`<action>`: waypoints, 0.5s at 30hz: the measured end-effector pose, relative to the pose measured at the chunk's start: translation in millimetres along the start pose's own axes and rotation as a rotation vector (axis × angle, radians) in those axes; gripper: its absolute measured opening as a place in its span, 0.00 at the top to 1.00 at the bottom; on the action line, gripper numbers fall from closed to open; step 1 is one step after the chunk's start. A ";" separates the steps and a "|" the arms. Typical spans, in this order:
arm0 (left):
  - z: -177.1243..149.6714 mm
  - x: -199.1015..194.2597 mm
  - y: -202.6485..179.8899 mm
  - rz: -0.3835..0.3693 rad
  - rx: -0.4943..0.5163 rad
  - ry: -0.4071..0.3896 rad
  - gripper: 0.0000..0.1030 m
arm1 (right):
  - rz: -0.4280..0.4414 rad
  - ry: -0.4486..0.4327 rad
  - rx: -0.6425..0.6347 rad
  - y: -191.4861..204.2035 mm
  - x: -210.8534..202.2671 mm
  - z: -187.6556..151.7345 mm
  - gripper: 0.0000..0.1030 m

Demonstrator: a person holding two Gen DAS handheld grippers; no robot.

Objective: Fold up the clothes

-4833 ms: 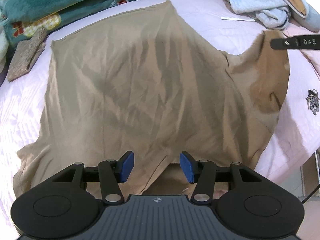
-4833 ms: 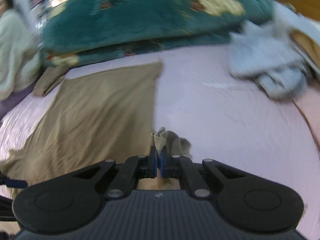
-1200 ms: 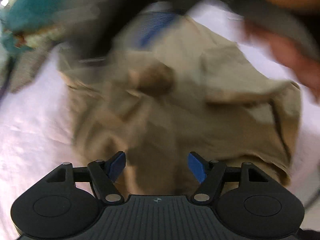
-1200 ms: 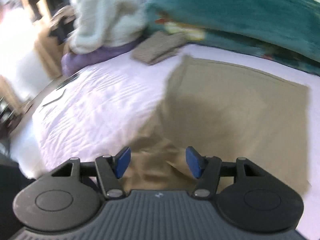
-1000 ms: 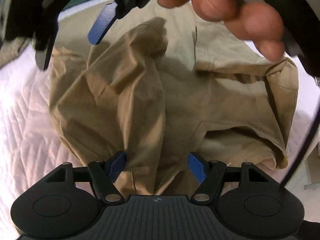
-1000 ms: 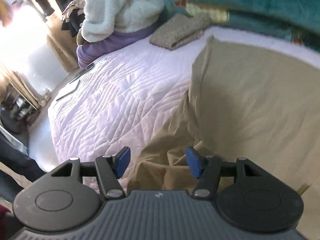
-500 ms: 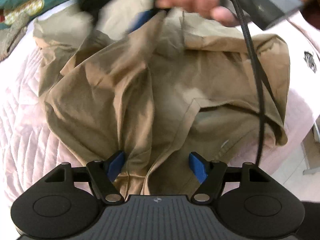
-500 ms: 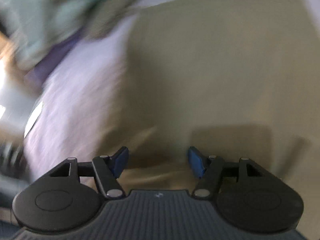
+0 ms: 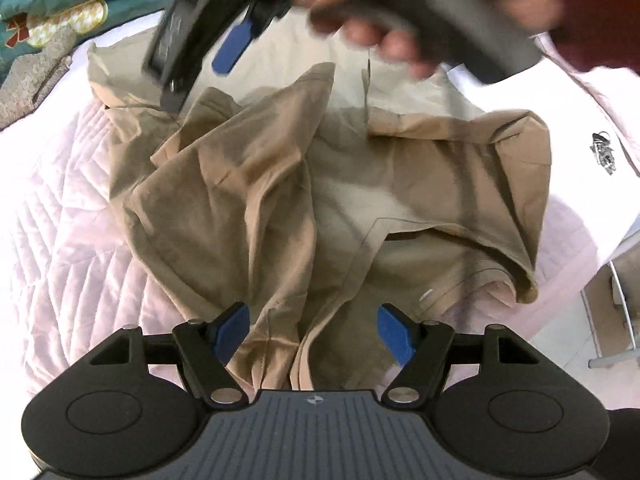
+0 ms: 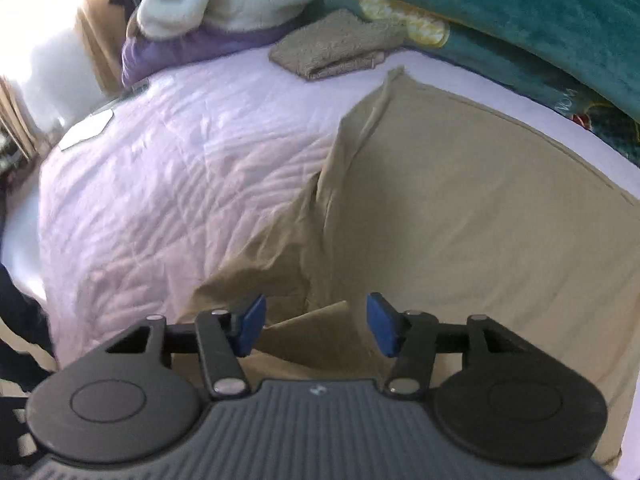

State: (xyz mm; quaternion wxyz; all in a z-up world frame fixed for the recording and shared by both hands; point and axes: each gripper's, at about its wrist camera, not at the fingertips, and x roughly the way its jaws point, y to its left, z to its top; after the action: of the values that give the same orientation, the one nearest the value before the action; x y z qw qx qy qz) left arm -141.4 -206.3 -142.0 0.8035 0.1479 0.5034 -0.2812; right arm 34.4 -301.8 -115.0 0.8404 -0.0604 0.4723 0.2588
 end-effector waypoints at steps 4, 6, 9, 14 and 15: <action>-1.9 5.1 1.6 0.018 -0.002 -0.004 0.30 | 0.036 0.044 -0.025 -7.9 13.7 -4.3 0.45; 0.9 11.1 2.7 0.015 -0.005 0.000 0.30 | 0.073 0.076 -0.001 -17.4 16.0 -3.8 0.66; 2.1 26.4 5.3 0.010 -0.008 0.041 0.30 | 0.119 0.122 -0.039 -19.4 16.4 -5.6 0.85; 5.5 36.7 8.7 0.003 -0.008 0.070 0.30 | 0.126 0.098 -0.066 -18.7 6.7 -5.7 0.94; 5.4 38.5 7.9 0.007 -0.001 0.074 0.30 | 0.112 0.079 -0.061 -19.7 2.1 -4.4 0.94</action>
State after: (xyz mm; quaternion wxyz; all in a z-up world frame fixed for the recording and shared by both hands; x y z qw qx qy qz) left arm -119.9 -214.6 -174.3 0.7853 0.1594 0.5324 -0.2726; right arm 41.6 -319.4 -121.9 0.8030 -0.0699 0.4997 0.3172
